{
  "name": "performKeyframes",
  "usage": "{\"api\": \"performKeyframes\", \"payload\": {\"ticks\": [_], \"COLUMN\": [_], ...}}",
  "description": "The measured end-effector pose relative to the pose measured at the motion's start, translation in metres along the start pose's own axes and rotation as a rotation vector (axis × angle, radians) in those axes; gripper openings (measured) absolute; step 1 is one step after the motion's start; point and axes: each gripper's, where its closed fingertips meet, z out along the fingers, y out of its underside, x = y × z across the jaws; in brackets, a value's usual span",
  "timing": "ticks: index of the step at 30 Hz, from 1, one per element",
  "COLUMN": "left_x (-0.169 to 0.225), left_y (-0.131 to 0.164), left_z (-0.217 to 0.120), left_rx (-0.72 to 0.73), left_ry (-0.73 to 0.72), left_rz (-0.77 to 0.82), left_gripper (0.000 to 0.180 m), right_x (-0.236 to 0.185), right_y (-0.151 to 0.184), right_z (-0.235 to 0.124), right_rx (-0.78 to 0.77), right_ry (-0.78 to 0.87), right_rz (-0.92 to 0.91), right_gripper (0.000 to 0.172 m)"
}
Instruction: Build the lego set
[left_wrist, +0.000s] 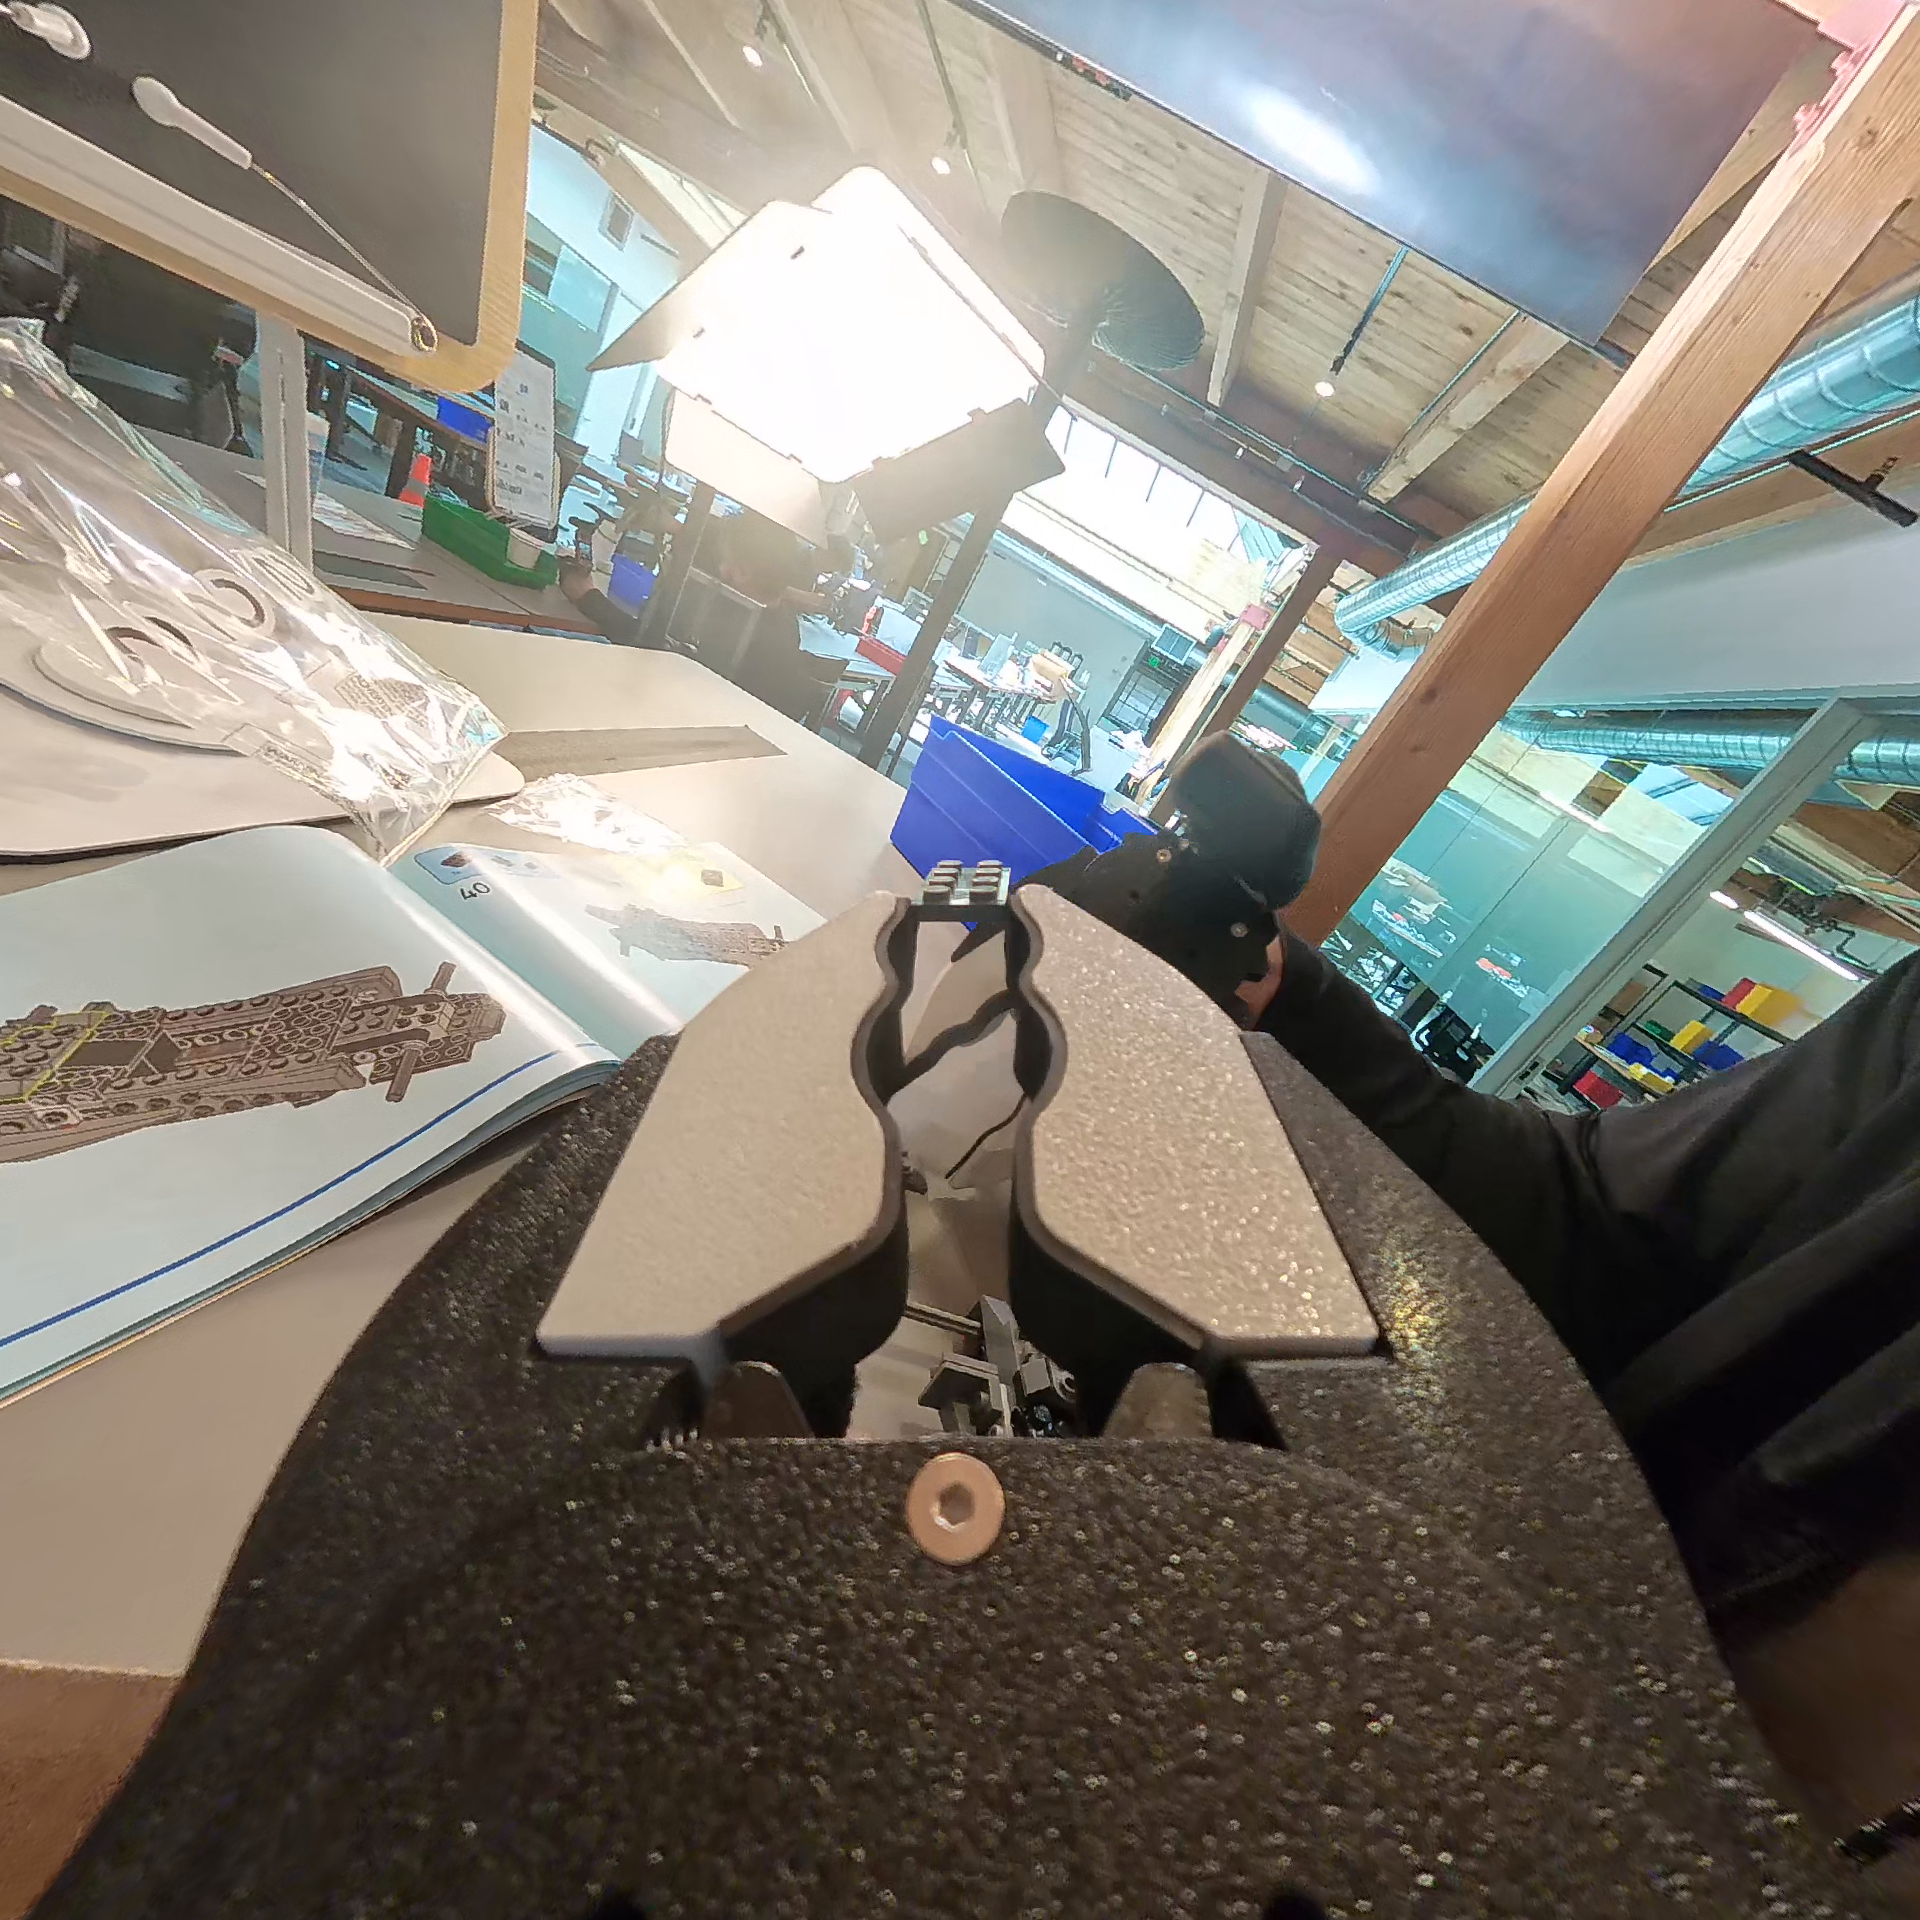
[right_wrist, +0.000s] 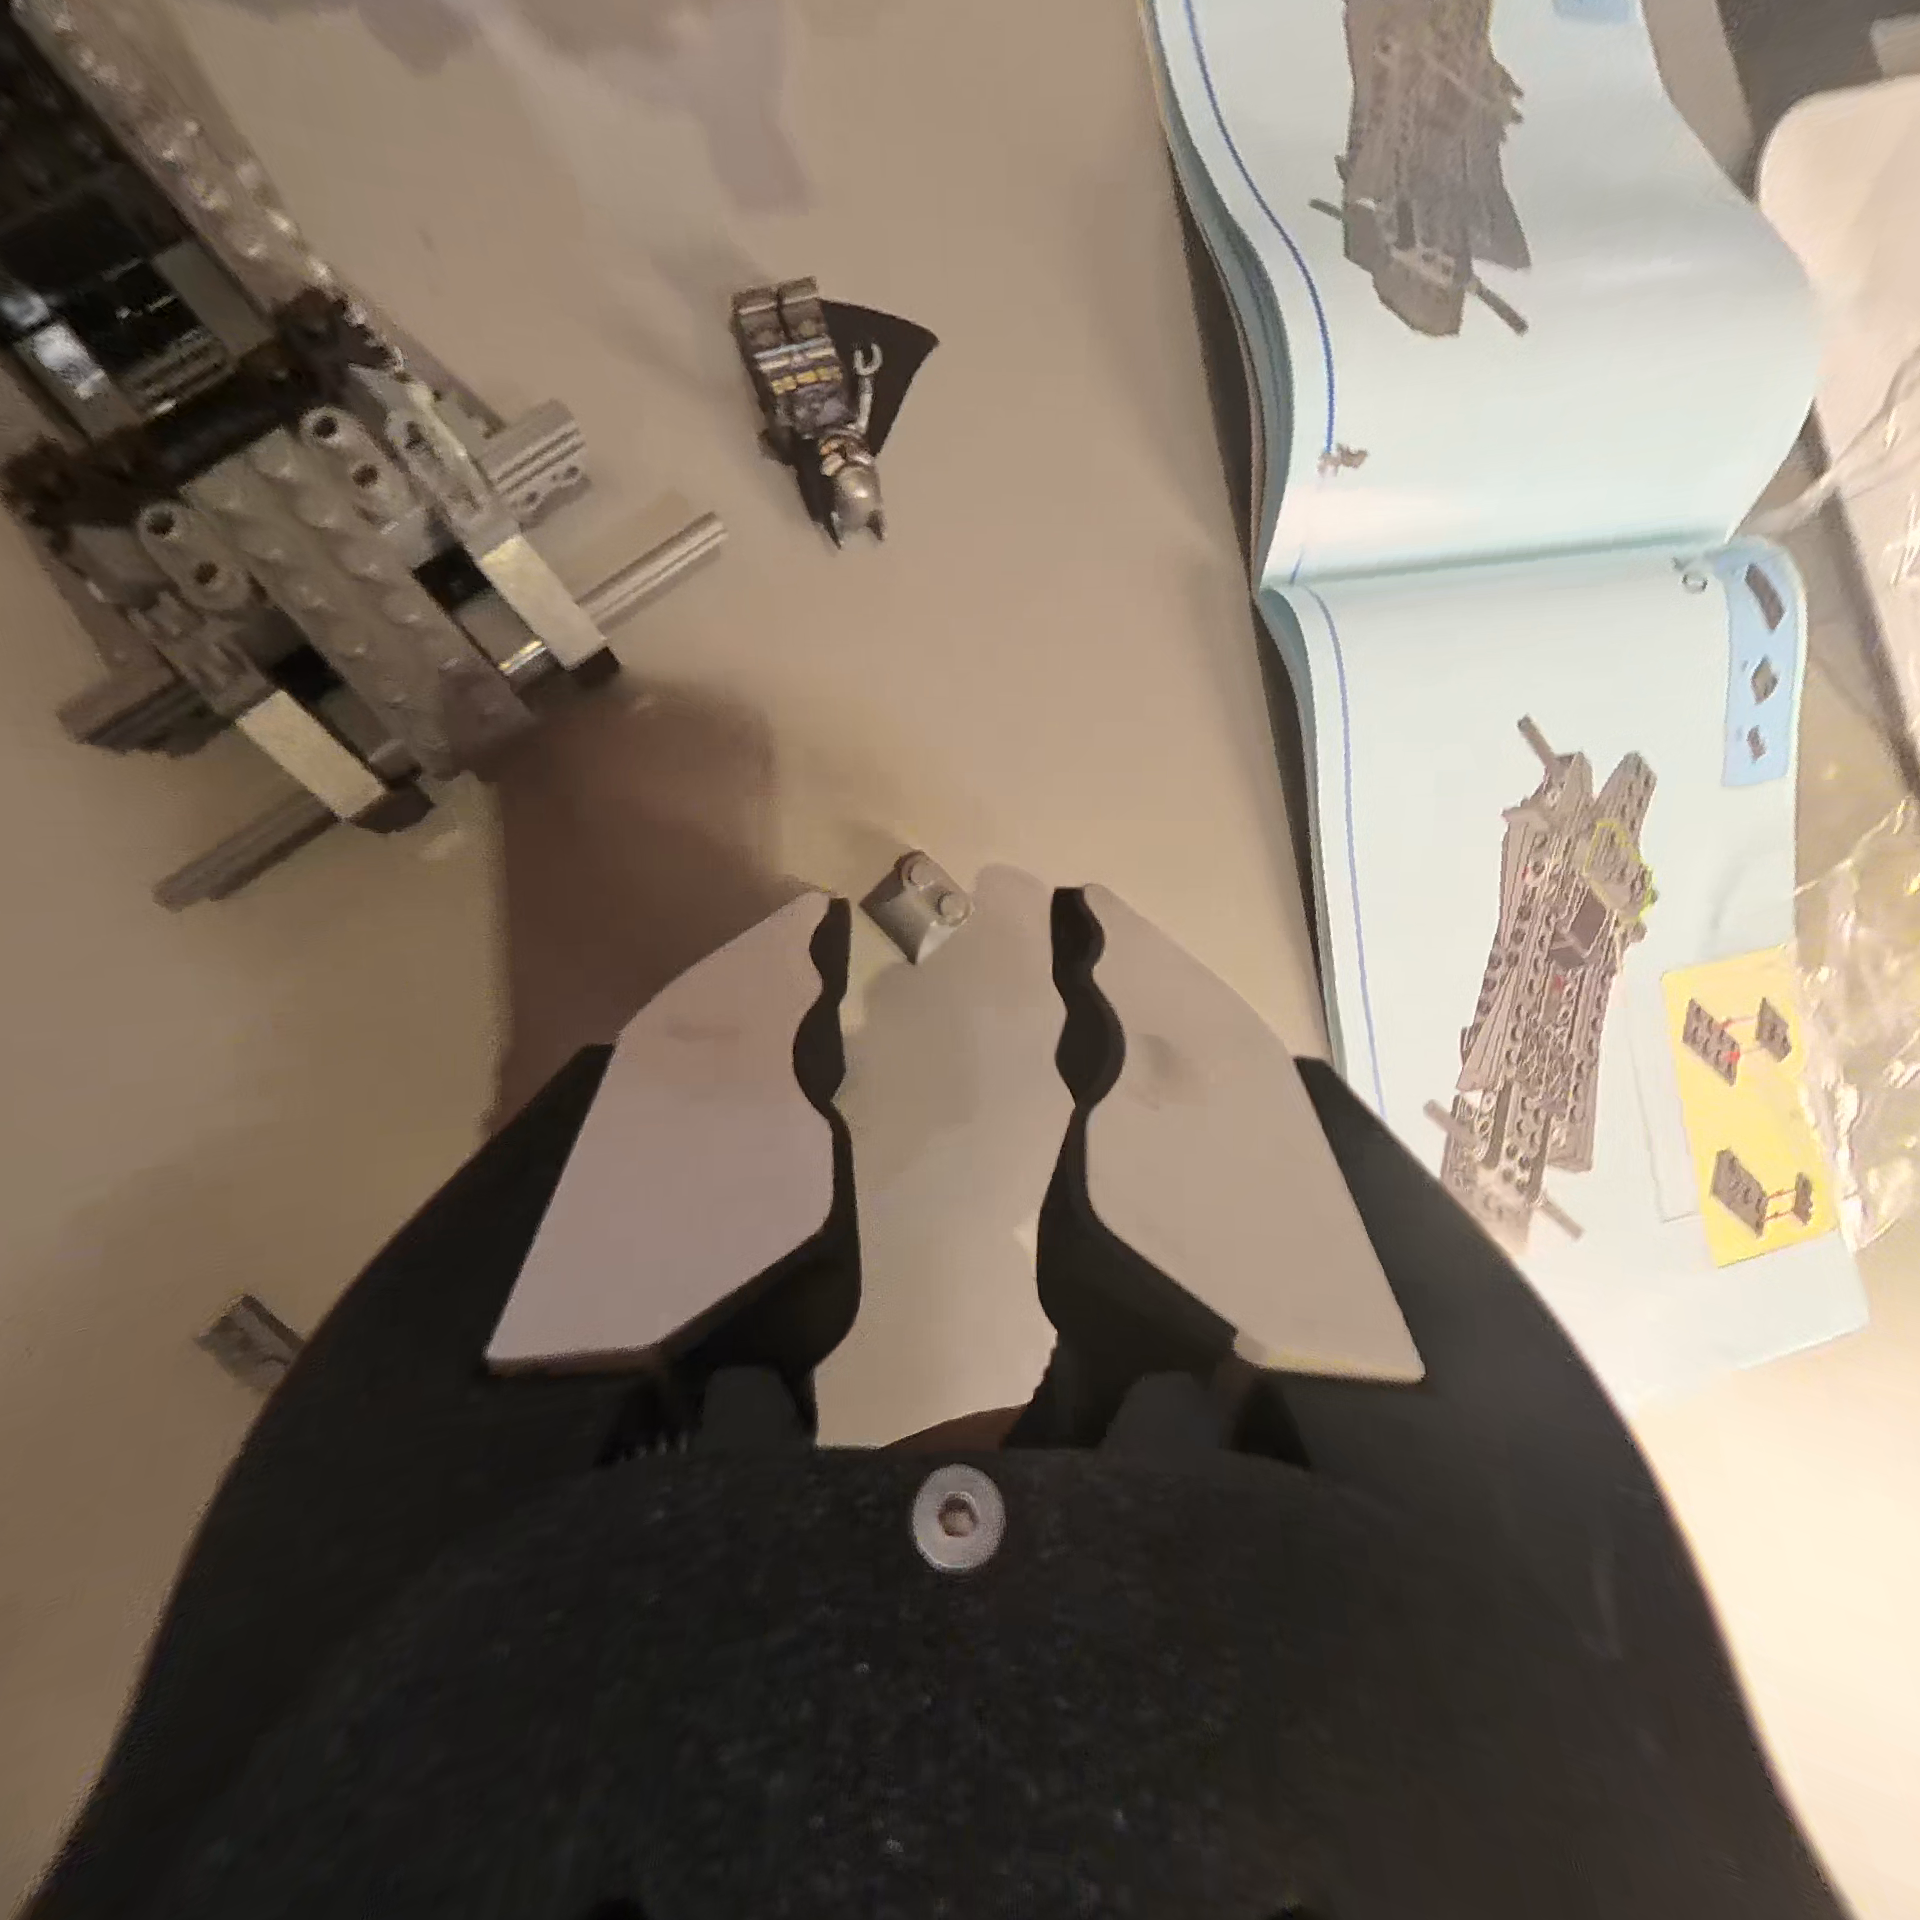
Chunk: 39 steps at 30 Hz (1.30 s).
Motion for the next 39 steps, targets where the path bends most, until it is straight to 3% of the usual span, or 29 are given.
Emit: {"api": "performKeyframes", "payload": {"ticks": [7,13,15,18,23,26,32,34,39], "left_x": [0.000,-0.001,-0.001,-0.002,-0.001,-0.002,-0.002,-0.002,0.002], "left_y": [-0.001,-0.002,-0.003,-0.003,-0.004,-0.004,-0.002,-0.001,0.000], "left_z": [-0.001,-0.002,-0.002,-0.003,-0.004,-0.004,-0.003,-0.003,-0.002], "left_rx": [0.003,0.005,0.007,0.008,0.008,0.008,0.001,-0.003,-0.015], "left_ry": [-0.002,-0.002,-0.002,-0.004,-0.003,-0.004,0.000,0.003,0.012], "left_rz": [-0.001,-0.002,-0.001,-0.002,-0.002,-0.002,0.000,0.006,0.033], "left_gripper": [0.016,0.016,0.016,0.016,0.016,0.016,0.016,0.016,0.016], "right_x": [-0.007,-0.006,-0.008,-0.012,-0.010,-0.012,-0.018,-0.019,-0.008], "right_y": [-0.001,0.006,0.005,0.006,0.010,0.008,0.006,0.007,0.010], "right_z": [0.003,0.007,0.005,0.005,0.004,0.000,0.002,0.004,0.005], "right_rx": [-0.034,-0.124,-0.132,-0.132,-0.088,-0.065,-0.079,-0.089,-0.056], "right_ry": [-0.067,0.004,0.002,-0.016,-0.020,-0.068,-0.085,-0.083,-0.006], "right_rz": [0.221,0.296,0.273,0.190,-0.024,0.084,0.124,0.093,-0.068], "right_gripper": [0.034,0.030,0.025,0.000,0.001,0.024,0.033,0.031,0.008]}}
